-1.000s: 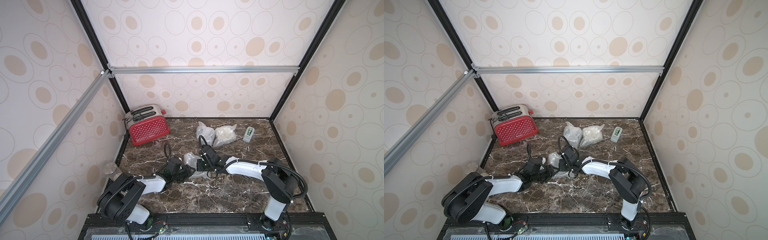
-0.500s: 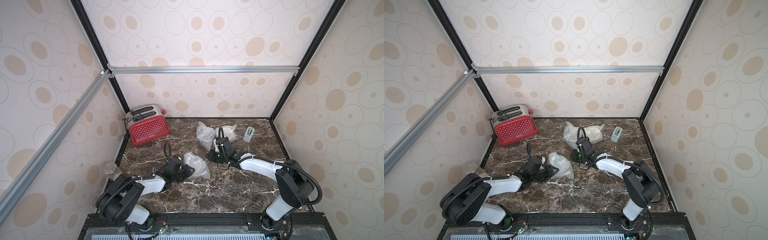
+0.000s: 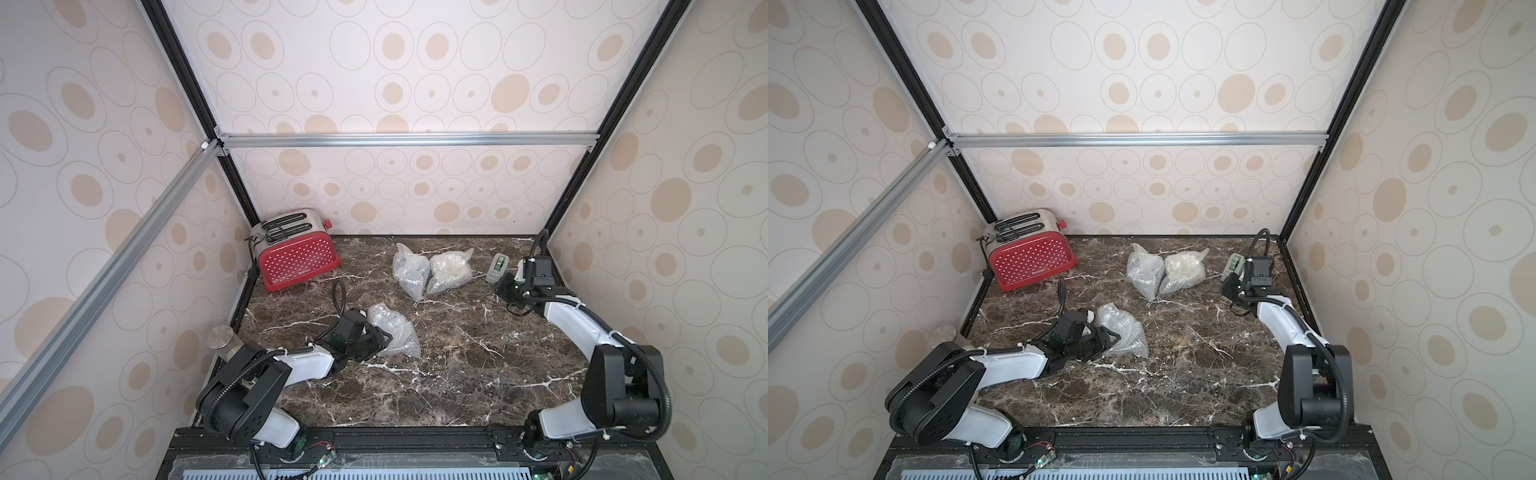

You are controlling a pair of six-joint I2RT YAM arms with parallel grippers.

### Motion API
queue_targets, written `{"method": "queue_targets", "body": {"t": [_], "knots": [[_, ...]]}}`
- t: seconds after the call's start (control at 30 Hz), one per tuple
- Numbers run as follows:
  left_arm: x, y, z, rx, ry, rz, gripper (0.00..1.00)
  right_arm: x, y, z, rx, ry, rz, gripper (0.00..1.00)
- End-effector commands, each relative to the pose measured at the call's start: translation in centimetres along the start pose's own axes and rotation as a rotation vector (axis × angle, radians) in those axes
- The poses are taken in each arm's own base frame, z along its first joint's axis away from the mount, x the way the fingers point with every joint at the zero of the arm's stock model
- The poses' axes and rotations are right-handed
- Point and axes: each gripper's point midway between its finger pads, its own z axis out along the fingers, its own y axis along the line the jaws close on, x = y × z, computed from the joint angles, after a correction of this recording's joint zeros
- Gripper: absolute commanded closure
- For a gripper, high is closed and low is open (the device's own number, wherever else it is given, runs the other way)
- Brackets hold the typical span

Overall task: Wrap bowls in bubble wrap
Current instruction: Tear off the tape using the Tape Cutter.

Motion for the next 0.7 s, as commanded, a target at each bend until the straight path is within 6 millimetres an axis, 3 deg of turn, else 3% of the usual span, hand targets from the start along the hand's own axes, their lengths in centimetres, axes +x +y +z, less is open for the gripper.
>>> {"method": "queue_targets", "body": {"t": [0.0,0.13,0.3,0.47,0.67], "knots": [[-0.2,-0.8,0.2,0.002,0.010,0.031,0.48,-0.4,-1.7,1.6,0.011,0.074,0.004,0.71],[-0.1,-0.7,0.2,-0.011,0.015,0.038,0.48,-3.4,-3.3,4.4,-0.015,0.064,0.076,0.71],[-0.1,-0.8,0.1,-0.012,0.022,0.038,0.48,-6.1,-2.3,7.5,-0.076,0.076,0.075,0.72],[-0.2,-0.8,-0.1,-0.021,0.019,0.042,0.48,-7.4,-1.6,9.6,-0.121,0.085,0.082,0.73],[-0.2,-0.8,-0.1,-0.025,0.020,0.044,0.48,-8.0,-2.3,11.3,-0.109,0.109,0.083,0.72]]}}
